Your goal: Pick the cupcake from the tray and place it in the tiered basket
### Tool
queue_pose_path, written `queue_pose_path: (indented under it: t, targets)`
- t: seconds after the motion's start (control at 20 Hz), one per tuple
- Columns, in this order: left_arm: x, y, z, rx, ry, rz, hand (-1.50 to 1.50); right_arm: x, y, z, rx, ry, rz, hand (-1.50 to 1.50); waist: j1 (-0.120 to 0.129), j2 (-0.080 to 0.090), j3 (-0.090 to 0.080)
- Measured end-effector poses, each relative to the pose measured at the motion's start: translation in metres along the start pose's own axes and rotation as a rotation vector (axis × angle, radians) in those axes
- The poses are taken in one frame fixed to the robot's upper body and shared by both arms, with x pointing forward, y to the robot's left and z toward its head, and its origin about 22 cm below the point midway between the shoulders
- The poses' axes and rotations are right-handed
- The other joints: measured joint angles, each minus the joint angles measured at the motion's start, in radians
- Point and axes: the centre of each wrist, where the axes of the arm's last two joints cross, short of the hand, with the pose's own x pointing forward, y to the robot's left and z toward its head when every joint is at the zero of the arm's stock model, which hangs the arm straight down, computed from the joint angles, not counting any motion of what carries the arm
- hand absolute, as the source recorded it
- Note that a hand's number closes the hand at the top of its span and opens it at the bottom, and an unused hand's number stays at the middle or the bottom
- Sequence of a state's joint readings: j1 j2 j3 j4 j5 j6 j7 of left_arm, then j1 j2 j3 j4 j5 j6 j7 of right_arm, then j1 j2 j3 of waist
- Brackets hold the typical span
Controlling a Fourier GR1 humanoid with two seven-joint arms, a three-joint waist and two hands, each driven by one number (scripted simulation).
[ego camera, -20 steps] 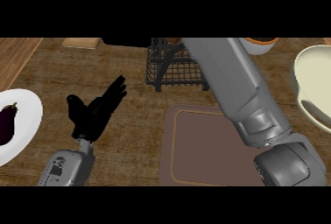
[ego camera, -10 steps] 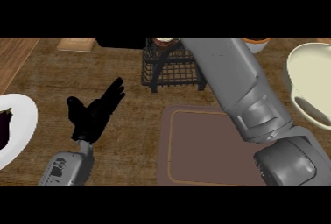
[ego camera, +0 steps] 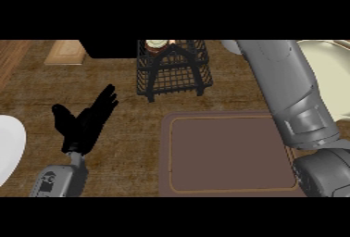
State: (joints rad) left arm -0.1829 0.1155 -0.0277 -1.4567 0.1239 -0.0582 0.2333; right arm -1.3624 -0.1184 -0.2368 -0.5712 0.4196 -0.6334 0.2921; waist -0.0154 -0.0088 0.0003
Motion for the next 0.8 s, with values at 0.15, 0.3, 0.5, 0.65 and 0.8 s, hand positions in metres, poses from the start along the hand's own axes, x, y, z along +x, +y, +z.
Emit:
queue_pose_path:
  t: [0.15, 0.3, 0.5, 0.65, 0.8]
  targets:
    - [-0.002, 0.005, 0.006, 0.021, 0.009, 0.002, 0.0, -0.017, -0.027, -0.008, 0.054, 0.006, 0.02, -1.5, -0.02, -0.008, 0.0]
    - [-0.007, 0.007, 0.008, 0.04, 0.018, 0.009, 0.0, -0.032, -0.063, -0.017, 0.114, 0.002, 0.048, -1.5, -0.04, -0.014, 0.001]
    - [-0.011, 0.016, 0.016, 0.059, 0.024, 0.014, 0.0, -0.048, -0.111, -0.019, 0.18, 0.003, 0.066, -1.5, -0.061, -0.021, 0.001]
    - [-0.009, 0.015, 0.016, 0.066, 0.02, 0.014, 0.0, -0.055, -0.161, -0.019, 0.207, 0.004, 0.074, -1.5, -0.069, -0.021, 0.001]
    - [-0.009, 0.015, 0.017, 0.068, 0.018, 0.01, 0.0, -0.057, -0.211, -0.009, 0.207, -0.004, 0.073, -1.5, -0.068, -0.019, 0.0]
